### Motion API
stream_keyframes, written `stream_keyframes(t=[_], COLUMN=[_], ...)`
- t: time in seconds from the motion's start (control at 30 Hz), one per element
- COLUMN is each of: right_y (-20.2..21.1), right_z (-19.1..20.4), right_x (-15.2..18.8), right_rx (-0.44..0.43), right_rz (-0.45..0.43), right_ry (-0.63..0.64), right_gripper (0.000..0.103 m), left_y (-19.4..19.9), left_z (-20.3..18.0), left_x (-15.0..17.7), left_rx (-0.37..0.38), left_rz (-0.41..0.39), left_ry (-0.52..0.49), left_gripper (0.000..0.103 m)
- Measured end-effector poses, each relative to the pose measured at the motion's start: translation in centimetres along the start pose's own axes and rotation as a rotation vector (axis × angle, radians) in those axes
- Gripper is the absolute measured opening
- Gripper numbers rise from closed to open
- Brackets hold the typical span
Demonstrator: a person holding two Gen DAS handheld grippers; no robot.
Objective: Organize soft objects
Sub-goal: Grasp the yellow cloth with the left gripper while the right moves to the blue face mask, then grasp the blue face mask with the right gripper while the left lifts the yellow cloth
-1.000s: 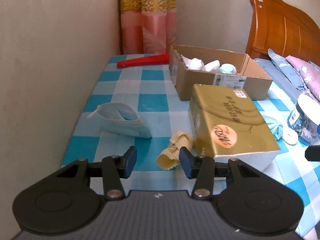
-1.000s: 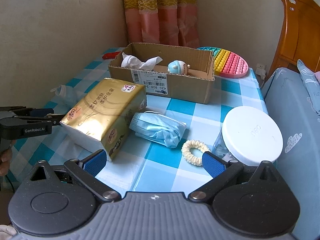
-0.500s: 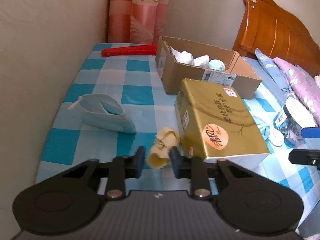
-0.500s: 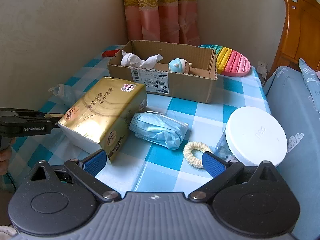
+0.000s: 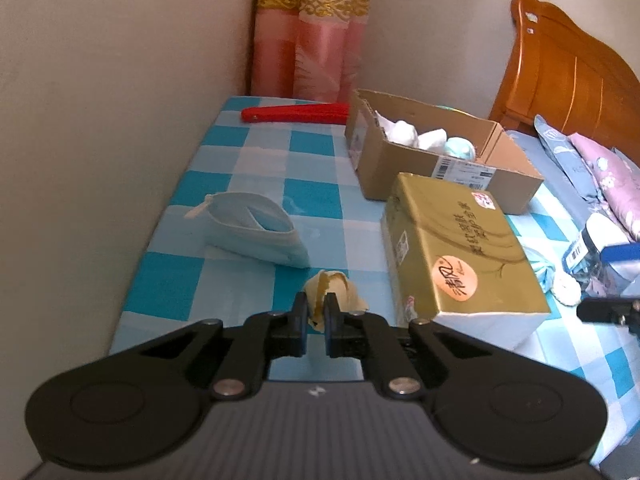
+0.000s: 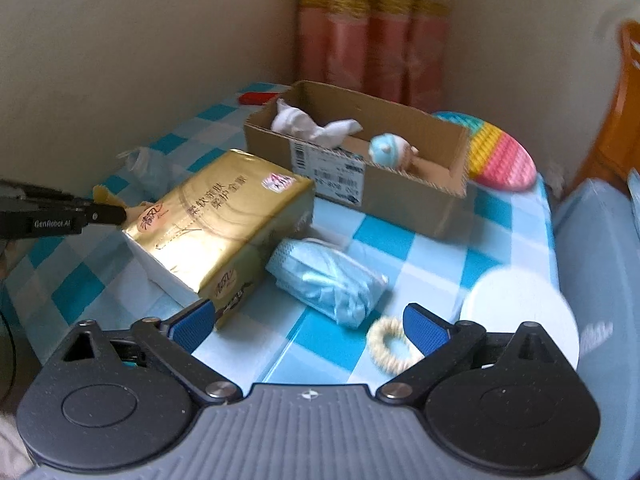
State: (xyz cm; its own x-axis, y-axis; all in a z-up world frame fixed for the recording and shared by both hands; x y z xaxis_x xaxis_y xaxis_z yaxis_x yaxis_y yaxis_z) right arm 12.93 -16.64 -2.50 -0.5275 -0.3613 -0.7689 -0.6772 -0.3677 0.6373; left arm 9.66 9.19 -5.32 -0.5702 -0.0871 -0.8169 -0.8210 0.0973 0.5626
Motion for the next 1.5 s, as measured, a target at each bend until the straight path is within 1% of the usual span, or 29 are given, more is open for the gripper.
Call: stream_keyframes(t=[0.03,0.07,0.1,0.13,0.17,0.2,0.23,0.27,0.37,0.5,0.63,0.73,0.83,0.87,0.93,0.97,1.03,1.1,1.17,1.27,1.4,1.5], right_y=[-0.2,-0.4,-0.6,-0.9,-1.4,-1.8,-2.3,-2.9,-4.1,-5.5,-6.7,-7.7,-8.4,-8.6,-9.1,-9.3,-9.4,-9.4,-9.1,-8.7,-7.8,-6.9], right_z=[0.0,0.0,-0.1,-0.2,-0.2,-0.4,-0.5,-0.6,-1.1,-1.2,-1.0,-1.1,-1.4,-1.5,-1.5,-1.6,-1.6,-1.6,-1.4,-1.1,-1.1,-1.3], right_x=[-0.3,-0.6,-0.9,-1.2,-1.4,-1.7,-1.9,-2.1,-2.4,-2.5,-2.4,-2.4,-2.4,-2.4,-2.3,-2.3,-2.2,-2.2,-2.1,-1.9,-2.1,-2.5], right_rx=[-0.017,-0.031,-0.041,-0.054,-0.070,-0.081,-0.089,-0.094,-0.121,-0.159,-0.205,-0.224,-0.243,-0.250,-0.263,-0.270,-0.287,-0.306,-0.305,-0.299,-0.294,-0.285], right_rz=[0.004,0.004,0.004,0.014,0.028,0.040,0.058,0.074,0.106,0.128,0.150,0.161,0.171,0.177,0.187,0.197,0.203,0.213,0.214,0.213,0.206,0.191], right_ry=[0.039,0.088,0.137,0.174,0.218,0.251,0.282,0.313,0.357,0.399,0.427,0.436,0.433,0.434,0.436,0.439,0.440,0.431,0.435,0.441,0.421,0.410], right_gripper=[0.101,0.100,0.098,0.097,0.093,0.090,0.089,0.087,0.086,0.085,0.084,0.083,0.082,0.081,0.076,0.073,0.066,0.056,0.049,0.041,0.035,0.035], left_y=[0.0,-0.1,-0.1,-0.2,-0.3,-0.4,-0.6,-0.7,-1.4,-2.5,-3.1,-3.1,-3.2,-3.2,-3.1,-3.1,-3.0,-3.0,-2.9,-2.5,-1.6,-0.7], left_z=[-0.1,-0.3,-0.5,-0.6,-0.7,-0.8,-0.9,-1.0,-1.1,-0.9,-0.7,-0.6,-0.7,-0.7,-0.7,-0.7,-0.6,-0.6,-0.6,-0.7,-0.9,-1.0], left_x=[0.0,0.1,0.2,0.3,0.4,0.5,0.5,0.6,0.6,0.6,0.6,0.7,0.7,0.7,0.7,0.7,0.7,0.6,0.6,0.6,0.4,0.2], left_rx=[0.005,0.006,0.004,0.002,-0.004,-0.009,-0.009,-0.010,-0.026,-0.039,-0.042,-0.032,-0.031,-0.027,-0.027,-0.026,-0.021,-0.018,-0.021,-0.020,-0.025,-0.034], left_rz=[0.007,0.009,0.011,0.014,0.015,0.017,0.021,0.023,0.032,0.048,0.060,0.064,0.061,0.060,0.058,0.058,0.061,0.064,0.061,0.060,0.063,0.066], left_ry=[-0.007,-0.010,-0.016,-0.023,-0.028,-0.032,-0.038,-0.046,-0.066,-0.047,-0.035,-0.020,-0.029,-0.031,-0.036,-0.039,-0.036,-0.034,-0.038,-0.037,-0.038,-0.046], left_gripper=[0.015,0.025,0.032,0.042,0.048,0.051,0.055,0.058,0.058,0.057,0.053,0.048,0.047,0.045,0.039,0.033,0.027,0.025,0.024,0.022,0.022,0.022])
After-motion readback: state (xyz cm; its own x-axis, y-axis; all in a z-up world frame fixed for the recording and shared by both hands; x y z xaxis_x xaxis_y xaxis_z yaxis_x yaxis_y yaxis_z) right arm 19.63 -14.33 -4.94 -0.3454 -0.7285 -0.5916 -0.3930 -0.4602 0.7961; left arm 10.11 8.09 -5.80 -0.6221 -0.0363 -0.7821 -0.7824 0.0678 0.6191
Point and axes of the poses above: each gripper's, at about its wrist camera, not at the fingertips, and y roughly against the way its jaws point, z to its left, x to its underside, the point moved 1 cm from there along -y, roughly the way its jaws point, and after that the axes turned 10 degrees about -z, right-handed, at the moved point
